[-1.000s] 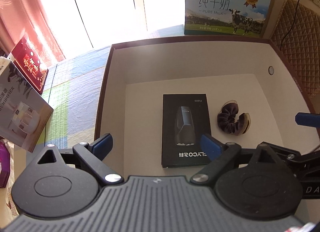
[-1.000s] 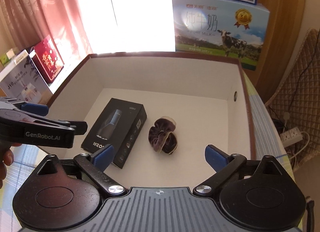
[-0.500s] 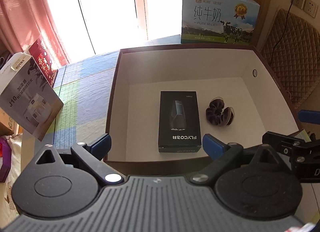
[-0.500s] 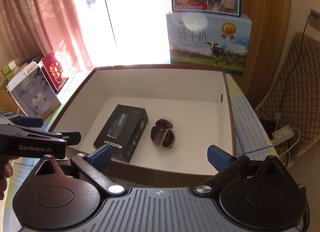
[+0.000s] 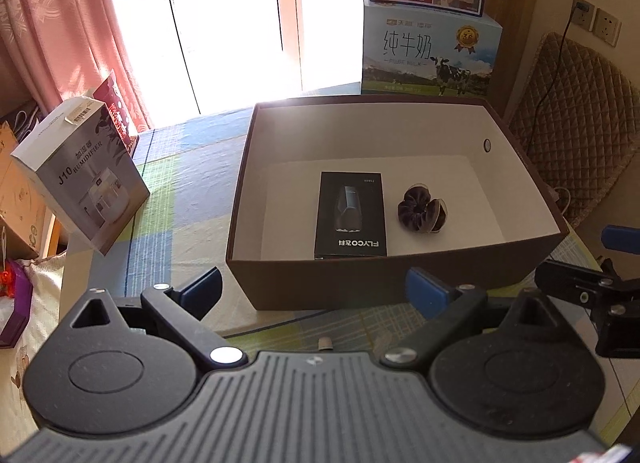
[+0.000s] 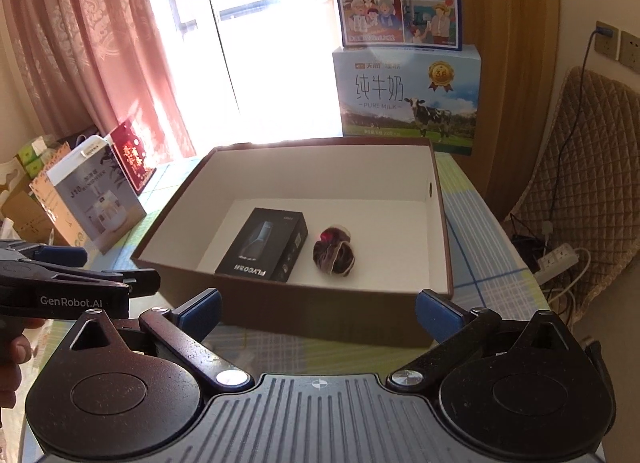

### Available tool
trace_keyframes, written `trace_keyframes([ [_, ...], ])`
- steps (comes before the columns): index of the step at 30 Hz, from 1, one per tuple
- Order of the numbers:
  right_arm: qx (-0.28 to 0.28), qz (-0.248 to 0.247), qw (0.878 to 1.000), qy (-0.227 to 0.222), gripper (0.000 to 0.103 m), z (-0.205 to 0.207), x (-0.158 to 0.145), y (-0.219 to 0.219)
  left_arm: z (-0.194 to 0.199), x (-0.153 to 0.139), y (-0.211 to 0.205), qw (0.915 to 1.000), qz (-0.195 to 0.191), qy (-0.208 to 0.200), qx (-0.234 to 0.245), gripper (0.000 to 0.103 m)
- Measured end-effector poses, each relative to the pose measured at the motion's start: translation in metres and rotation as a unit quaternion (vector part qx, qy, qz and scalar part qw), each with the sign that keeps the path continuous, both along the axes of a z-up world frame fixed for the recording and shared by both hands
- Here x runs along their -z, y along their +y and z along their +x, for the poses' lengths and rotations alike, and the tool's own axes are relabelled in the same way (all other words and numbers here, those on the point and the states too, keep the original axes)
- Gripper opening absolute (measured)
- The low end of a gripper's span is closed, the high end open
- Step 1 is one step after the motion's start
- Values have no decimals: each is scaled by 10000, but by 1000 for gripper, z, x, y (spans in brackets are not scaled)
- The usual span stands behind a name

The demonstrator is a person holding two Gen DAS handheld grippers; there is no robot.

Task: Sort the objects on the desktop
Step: 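Withdraw both tools from the brown box back over the table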

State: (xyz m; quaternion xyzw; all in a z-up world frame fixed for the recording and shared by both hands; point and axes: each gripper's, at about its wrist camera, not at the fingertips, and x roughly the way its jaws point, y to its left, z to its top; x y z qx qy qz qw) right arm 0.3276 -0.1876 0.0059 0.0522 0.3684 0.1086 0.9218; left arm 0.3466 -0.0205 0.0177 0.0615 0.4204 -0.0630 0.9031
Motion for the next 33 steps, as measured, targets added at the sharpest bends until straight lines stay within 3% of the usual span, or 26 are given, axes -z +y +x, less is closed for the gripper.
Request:
trace_keyframes([
  [14, -101, -18, 9993, -346, 101, -65, -18, -6, -68, -21, 0, 9997, -26, -245, 65, 97],
  [33, -391, 24, 9992, -112, 101, -128, -1, -16, -136, -19, -6, 9995, 150, -284, 75, 97],
])
